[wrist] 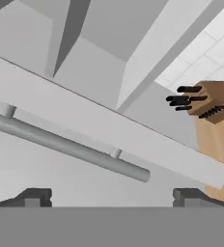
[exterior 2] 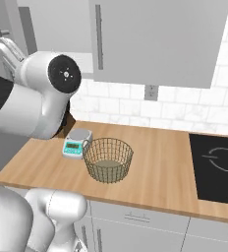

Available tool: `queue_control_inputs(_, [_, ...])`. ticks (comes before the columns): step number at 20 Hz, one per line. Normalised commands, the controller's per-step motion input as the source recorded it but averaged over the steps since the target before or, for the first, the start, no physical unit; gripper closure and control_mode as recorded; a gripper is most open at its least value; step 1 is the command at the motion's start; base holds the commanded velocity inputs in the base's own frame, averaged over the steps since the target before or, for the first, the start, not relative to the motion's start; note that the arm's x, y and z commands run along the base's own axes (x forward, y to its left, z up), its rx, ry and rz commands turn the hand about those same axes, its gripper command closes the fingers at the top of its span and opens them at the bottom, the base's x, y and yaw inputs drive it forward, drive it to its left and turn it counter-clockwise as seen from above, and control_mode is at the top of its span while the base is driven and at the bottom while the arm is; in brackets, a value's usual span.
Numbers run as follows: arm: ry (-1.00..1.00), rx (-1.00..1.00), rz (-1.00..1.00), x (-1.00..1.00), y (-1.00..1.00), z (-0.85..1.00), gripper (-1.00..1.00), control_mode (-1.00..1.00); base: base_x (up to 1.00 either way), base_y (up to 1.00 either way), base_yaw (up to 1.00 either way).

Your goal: Open the cabinet, pick up the bread from the cabinet and place it in the basket. Then move the basket to the dining counter.

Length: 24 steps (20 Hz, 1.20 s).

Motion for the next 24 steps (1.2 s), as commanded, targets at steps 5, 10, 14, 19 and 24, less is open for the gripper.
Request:
queue_control_inputs(5, [0.05,0.11,0.00,0.10,-0.61,0.10,-1.00,-1.00,0.00,0.00,0.00])
queue_control_inputs(10, [0.00,0.14,0.00,0.31,-0.19,-0.12,-1.00,-1.00,0.00,0.00,0.00])
queue_control_inputs(14, [-0.04,0.17,0.00,0.88,0.38,-0.29,-1.00,-1.00,0.00,0.00,0.00])
queue_control_inputs(19, [-0.01,0.03,0.00,0.65,0.65,0.00,-1.00,-1.00,0.00,0.00,0.00])
queue_control_inputs(24, [0.20,0.00,0.02,0.34,0.68,0.15,-1.00,-1.00,0.00,0.00,0.00])
